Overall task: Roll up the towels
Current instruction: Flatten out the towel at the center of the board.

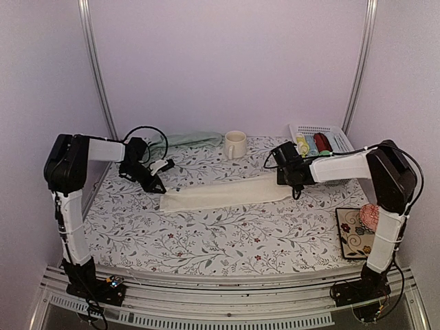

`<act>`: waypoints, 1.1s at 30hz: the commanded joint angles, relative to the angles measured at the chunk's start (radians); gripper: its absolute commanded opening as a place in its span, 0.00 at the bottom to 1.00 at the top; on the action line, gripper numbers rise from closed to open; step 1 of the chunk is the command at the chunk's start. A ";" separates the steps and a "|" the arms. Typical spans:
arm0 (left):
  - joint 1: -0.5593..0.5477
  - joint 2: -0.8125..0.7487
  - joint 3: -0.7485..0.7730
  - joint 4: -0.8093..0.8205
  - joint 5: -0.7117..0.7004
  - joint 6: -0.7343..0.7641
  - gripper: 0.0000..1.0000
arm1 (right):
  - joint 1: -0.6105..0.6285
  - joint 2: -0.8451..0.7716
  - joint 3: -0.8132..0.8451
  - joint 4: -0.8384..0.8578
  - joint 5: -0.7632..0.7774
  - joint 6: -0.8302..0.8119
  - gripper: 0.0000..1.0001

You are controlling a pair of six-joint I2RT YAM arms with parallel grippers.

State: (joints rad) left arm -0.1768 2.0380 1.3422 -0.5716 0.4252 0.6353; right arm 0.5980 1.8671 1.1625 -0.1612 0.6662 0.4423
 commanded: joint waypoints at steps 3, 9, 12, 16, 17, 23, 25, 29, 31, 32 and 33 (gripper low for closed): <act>0.028 0.188 0.181 -0.090 -0.064 -0.006 0.00 | -0.062 0.148 0.157 -0.003 -0.010 -0.058 0.02; 0.028 0.177 0.166 -0.070 -0.093 0.012 0.00 | -0.082 0.231 0.245 -0.013 -0.006 -0.098 0.03; 0.027 0.168 0.159 -0.064 -0.106 0.014 0.01 | -0.085 0.263 0.291 -0.045 -0.009 -0.104 0.03; 0.028 0.154 0.156 -0.050 -0.118 0.007 0.18 | -0.089 0.289 0.336 -0.071 -0.011 -0.115 0.07; 0.027 0.147 0.152 -0.043 -0.122 0.003 0.31 | -0.089 0.297 0.348 -0.080 -0.005 -0.120 0.10; 0.027 0.061 0.107 -0.010 -0.124 -0.012 0.66 | -0.093 0.320 0.389 -0.121 0.052 -0.141 0.28; 0.027 0.013 0.084 0.007 -0.122 -0.020 0.82 | -0.093 0.313 0.391 -0.124 0.051 -0.146 0.34; 0.028 -0.135 0.030 0.018 -0.086 -0.023 0.97 | -0.092 0.260 0.380 -0.148 -0.065 -0.152 0.44; 0.024 -0.201 -0.009 0.030 -0.072 -0.018 0.97 | -0.090 0.225 0.353 -0.157 -0.157 -0.154 0.47; 0.024 -0.235 -0.027 0.035 -0.069 -0.015 0.97 | -0.089 0.206 0.337 -0.160 -0.186 -0.150 0.49; 0.024 -0.267 -0.046 0.041 -0.062 -0.011 0.97 | -0.086 0.188 0.315 -0.158 -0.212 -0.144 0.50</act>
State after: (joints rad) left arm -0.1558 1.9007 1.3457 -0.5613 0.3286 0.6163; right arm 0.5076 2.1578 1.5238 -0.2905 0.5991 0.2947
